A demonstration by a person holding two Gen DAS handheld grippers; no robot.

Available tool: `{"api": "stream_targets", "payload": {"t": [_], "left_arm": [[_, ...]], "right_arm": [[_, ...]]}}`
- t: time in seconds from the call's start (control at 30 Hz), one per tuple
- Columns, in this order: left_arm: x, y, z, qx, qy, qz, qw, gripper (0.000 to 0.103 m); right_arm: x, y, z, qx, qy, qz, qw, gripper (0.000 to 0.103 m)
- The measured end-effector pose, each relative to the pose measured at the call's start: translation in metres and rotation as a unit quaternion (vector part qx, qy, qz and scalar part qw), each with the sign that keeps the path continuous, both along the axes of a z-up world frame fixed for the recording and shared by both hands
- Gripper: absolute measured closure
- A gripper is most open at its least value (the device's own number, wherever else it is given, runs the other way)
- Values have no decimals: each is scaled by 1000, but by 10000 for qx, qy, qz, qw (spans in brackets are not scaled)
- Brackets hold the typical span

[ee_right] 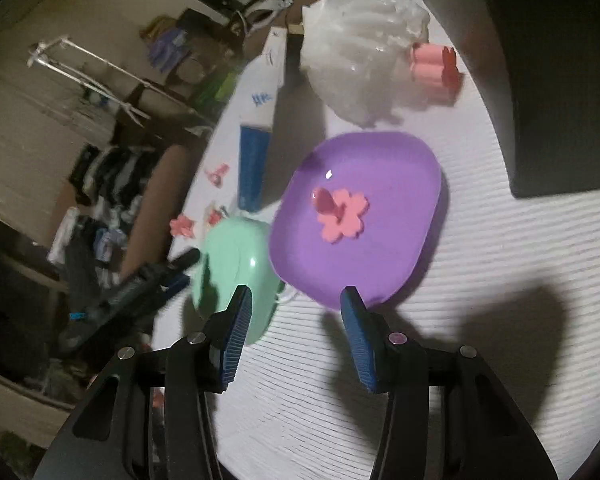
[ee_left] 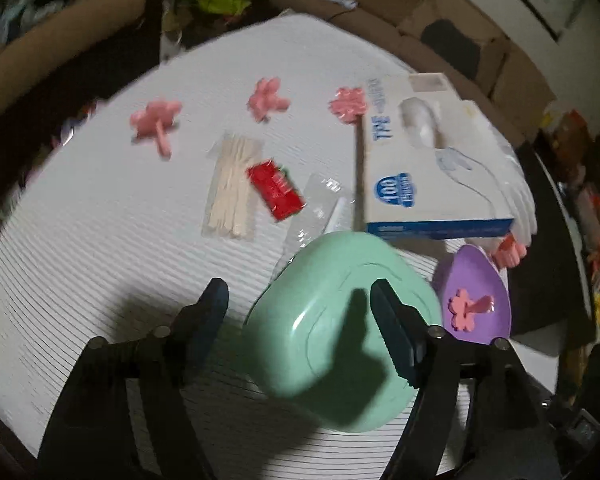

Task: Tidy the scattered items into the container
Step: 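Lift the mint-green container with the left gripper and carry it toward the purple plate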

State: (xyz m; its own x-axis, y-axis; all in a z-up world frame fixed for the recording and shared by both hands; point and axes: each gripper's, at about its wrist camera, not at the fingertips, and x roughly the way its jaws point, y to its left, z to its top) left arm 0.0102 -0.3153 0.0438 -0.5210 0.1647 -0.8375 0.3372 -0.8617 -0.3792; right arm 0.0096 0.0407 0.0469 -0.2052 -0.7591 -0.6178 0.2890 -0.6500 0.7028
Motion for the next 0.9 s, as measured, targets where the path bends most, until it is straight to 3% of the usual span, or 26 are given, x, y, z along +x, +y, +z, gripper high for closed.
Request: {"api": "stream_targets", "payload": {"t": [0.13, 0.27, 0.33, 0.53, 0.6, 0.63, 0.7, 0.8, 0.9], "left_arm": [[-2, -2, -13, 651, -36, -47, 9979, 34], [2, -2, -19, 1549, 10, -129, 9878, 34], [6, -4, -13, 1708, 82, -160, 9851, 34], [24, 7, 10, 2764, 517, -735, 9568, 34], [26, 23, 11, 3284, 625, -1103, 9360, 34], [24, 30, 12, 3400, 624, -1233, 9302, 34], [20, 55, 22, 3401, 672, -1604, 9242, 34], [12, 90, 40, 3157, 781, -2042, 9233, 34], [7, 120, 53, 2792, 785, -2276, 9295, 34]], "right_arm": [[2, -31, -6, -128, -177, 443, 9988, 54], [9, -66, -15, -21, -216, 733, 9971, 52], [13, -69, -12, -21, -121, 746, 9971, 50], [23, -56, -4, -215, -261, 985, 9946, 51], [27, -49, -3, -247, -336, 1037, 9937, 51], [31, -44, -4, -252, -393, 1073, 9931, 51], [39, -35, -3, -183, -422, 1164, 9921, 51], [51, -16, 5, 71, -261, 1159, 9929, 51], [62, 12, 25, 634, 407, 922, 9929, 50]]}}
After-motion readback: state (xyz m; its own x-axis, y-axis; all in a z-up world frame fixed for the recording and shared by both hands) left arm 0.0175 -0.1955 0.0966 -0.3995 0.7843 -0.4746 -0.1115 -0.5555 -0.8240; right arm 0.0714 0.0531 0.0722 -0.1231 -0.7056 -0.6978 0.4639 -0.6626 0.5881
